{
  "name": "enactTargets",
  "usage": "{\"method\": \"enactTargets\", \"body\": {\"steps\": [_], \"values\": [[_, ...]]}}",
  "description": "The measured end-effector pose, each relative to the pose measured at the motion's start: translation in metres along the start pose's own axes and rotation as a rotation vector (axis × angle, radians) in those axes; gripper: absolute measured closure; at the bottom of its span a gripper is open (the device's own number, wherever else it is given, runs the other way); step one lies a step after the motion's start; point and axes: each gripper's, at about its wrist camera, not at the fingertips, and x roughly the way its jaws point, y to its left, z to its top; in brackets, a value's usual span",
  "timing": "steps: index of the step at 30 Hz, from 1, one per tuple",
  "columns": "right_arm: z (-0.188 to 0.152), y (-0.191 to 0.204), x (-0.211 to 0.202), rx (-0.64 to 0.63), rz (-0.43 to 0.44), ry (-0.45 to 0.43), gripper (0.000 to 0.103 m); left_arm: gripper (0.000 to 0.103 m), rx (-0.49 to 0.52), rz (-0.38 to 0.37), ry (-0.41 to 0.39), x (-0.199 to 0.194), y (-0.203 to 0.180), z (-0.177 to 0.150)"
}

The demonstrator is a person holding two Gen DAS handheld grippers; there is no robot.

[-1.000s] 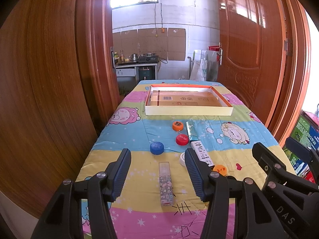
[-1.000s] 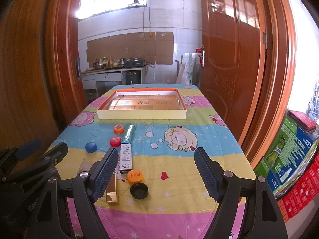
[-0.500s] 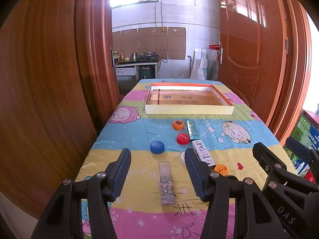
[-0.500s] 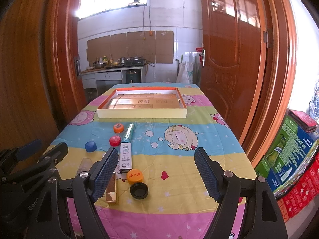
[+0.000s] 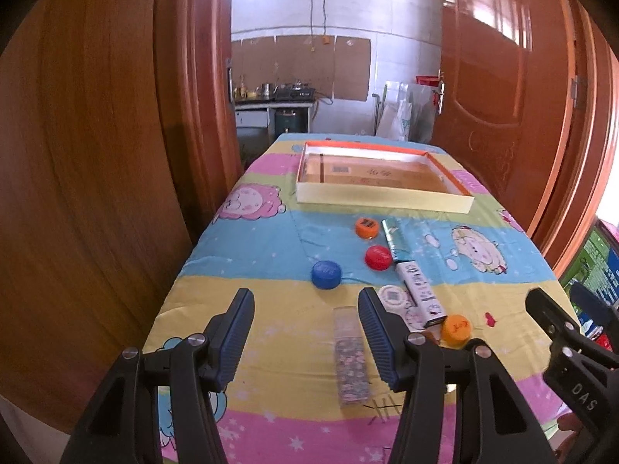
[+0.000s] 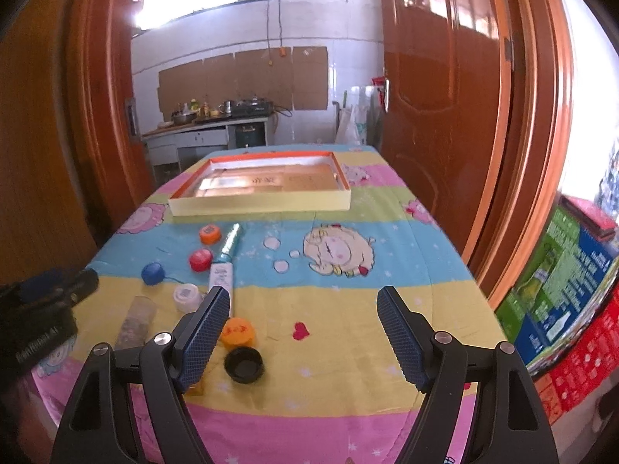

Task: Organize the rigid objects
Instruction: 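Grasp the clear glitter tube with the left gripper while the right gripper grasps the black cap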

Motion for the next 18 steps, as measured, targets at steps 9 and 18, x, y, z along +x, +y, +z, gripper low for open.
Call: {"method": "enactTargets", "body": {"steps": [9, 18], "values": [[-0.024, -0.007, 0.02, -0.024, 0.077, 0.061, 0.023, 0.047, 0.053, -0.054, 0.051, 0.023, 0.003, -0.005], [-0.034, -0.011, 0.028, -0.039, 0.117, 0.091, 0.023, 0.047, 0.094, -0.148, 0.101, 0.032, -0.001, -0.023]]}}
